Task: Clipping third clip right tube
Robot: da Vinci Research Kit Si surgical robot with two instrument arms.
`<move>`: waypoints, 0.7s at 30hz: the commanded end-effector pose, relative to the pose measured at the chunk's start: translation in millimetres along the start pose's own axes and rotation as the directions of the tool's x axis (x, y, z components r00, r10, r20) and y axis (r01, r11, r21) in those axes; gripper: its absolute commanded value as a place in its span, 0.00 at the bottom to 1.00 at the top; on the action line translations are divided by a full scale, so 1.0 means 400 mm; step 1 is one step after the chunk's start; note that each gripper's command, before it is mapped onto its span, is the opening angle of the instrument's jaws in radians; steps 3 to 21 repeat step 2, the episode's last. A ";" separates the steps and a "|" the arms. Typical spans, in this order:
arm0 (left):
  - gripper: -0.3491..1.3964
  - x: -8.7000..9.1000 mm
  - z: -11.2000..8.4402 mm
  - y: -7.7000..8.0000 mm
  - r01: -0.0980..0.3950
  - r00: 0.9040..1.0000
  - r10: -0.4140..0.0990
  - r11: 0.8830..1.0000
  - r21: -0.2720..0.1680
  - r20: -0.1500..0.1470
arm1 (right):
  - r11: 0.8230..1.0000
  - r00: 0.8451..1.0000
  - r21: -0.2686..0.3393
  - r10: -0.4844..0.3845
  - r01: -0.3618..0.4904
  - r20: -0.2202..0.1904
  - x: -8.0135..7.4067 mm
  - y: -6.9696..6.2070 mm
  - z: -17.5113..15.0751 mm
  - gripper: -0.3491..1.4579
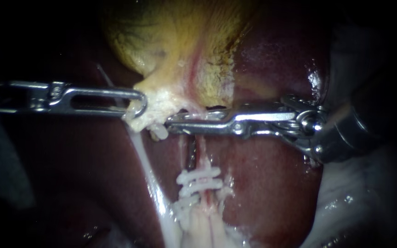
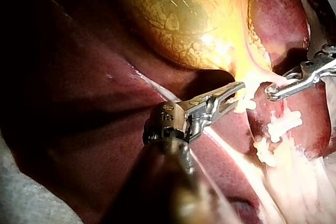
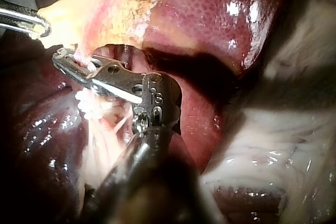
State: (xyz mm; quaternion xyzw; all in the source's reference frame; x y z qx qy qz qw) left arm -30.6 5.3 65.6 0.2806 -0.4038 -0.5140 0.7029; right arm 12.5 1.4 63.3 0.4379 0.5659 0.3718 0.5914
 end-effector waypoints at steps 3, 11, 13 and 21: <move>0.00 0.0000 0.0000 0.0000 0.000 1.000 0.000 1.000 0.000 0.000 | 1.000 1.000 0.000 0.000 0.000 0.000 0.0000 0.0001 -0.0001 0.00; 0.00 0.0000 0.0000 0.0000 0.000 1.000 0.000 1.000 0.000 0.000 | 1.000 1.000 0.000 0.000 0.000 0.000 0.0000 0.0001 -0.0001 0.00; 0.00 0.0000 0.0000 0.0000 0.000 1.000 0.000 1.000 0.000 0.000 | 1.000 1.000 0.000 0.000 0.000 0.000 0.0000 0.0001 -0.0001 0.00; 0.00 0.0000 0.0000 0.0000 0.000 1.000 0.000 1.000 0.000 0.000 | 1.000 1.000 0.000 0.000 0.000 0.000 0.0000 0.0001 -0.0001 0.00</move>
